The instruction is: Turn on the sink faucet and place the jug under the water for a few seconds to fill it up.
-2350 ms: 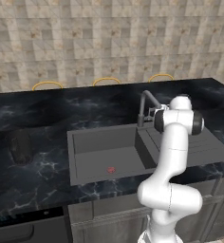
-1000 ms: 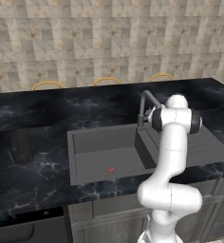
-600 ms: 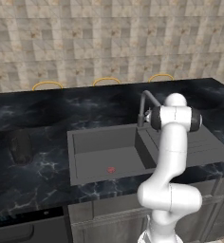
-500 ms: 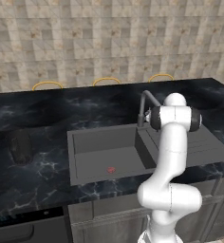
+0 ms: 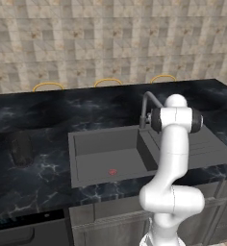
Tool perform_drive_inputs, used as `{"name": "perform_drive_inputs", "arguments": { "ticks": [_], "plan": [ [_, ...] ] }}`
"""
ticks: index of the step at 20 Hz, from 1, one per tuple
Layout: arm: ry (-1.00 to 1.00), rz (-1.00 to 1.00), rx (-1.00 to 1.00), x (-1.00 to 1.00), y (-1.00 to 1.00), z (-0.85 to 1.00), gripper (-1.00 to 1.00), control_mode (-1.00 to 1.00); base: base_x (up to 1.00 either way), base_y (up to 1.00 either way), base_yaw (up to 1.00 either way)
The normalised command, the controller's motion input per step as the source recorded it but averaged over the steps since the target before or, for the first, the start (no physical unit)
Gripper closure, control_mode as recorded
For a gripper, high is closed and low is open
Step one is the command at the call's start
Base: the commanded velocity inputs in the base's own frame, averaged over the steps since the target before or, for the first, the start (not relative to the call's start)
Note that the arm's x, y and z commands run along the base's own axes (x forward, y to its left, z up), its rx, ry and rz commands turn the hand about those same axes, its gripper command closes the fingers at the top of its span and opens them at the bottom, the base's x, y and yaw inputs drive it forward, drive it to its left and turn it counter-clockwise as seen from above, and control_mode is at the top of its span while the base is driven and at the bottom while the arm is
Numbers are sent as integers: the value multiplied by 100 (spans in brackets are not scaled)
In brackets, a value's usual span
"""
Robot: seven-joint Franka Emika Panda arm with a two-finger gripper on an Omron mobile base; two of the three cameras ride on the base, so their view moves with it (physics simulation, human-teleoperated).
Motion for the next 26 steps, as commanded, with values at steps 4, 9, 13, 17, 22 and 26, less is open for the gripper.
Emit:
{"name": "perform_drive_inputs", "arguments": {
  "ticks": [4, 9, 13, 17, 22, 26],
  "plan": [
    [15, -15, 11, 2, -75, -24, 100, -100, 0, 0, 0],
    [17, -14, 13, 0, -77, -28, 100, -100, 0, 0, 0],
    [12, -12, 15, -2, -69, -29, 100, -100, 0, 0, 0],
    [11, -11, 14, -5, -61, -31, 100, -100, 0, 0, 0],
    [6, -4, 3, -6, -27, -28, -100, -100, 0, 0, 0],
    [-3, -2, -2, -39, -3, -4, -100, -100, 0, 0, 0]
  ]
}}
